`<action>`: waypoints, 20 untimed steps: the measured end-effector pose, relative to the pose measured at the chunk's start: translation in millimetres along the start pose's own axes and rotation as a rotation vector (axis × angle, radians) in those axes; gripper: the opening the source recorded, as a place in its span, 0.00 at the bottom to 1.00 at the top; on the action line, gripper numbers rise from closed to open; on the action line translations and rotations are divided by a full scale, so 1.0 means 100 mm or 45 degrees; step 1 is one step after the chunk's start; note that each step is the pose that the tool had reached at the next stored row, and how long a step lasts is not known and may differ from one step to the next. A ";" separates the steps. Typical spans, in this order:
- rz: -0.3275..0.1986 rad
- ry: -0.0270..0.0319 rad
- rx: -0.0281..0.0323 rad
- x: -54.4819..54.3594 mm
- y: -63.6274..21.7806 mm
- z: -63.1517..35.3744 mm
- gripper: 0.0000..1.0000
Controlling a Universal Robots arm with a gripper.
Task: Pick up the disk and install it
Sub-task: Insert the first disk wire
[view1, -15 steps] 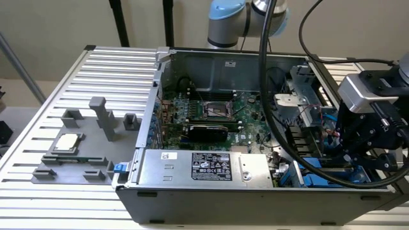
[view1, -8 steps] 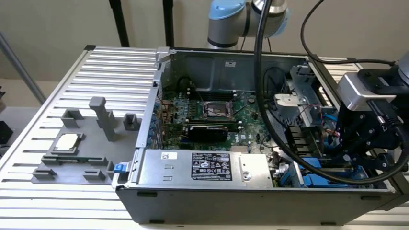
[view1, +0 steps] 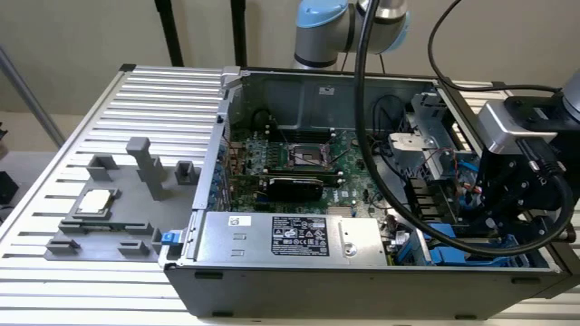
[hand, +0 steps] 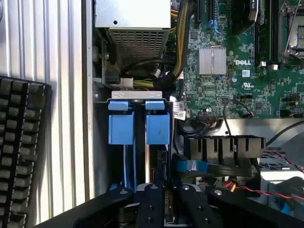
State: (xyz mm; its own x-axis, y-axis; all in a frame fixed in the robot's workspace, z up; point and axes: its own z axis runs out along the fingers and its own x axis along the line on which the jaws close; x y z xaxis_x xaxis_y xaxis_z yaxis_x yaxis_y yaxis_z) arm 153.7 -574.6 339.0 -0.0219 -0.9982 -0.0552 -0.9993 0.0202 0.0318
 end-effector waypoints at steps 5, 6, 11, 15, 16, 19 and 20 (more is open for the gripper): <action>0.008 0.0055 0.0011 -0.02 0.005 0.012 0.00; 0.009 0.0068 0.0013 -0.02 0.006 0.014 0.00; 0.016 0.0134 0.0017 -0.02 0.008 0.020 0.00; 0.018 0.0159 0.0018 -0.02 0.008 0.028 0.00; 0.018 0.0164 0.0019 -0.02 0.008 0.030 0.00; 0.018 0.0172 0.0018 -0.02 0.004 0.036 0.00; 0.018 0.0170 0.0018 -0.02 0.001 0.040 0.00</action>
State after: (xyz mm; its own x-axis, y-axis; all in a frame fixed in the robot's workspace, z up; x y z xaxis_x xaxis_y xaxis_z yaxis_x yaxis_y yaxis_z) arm 153.6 -571.9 335.1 -0.0358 -0.9985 -0.0415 -0.9989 0.0345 0.0310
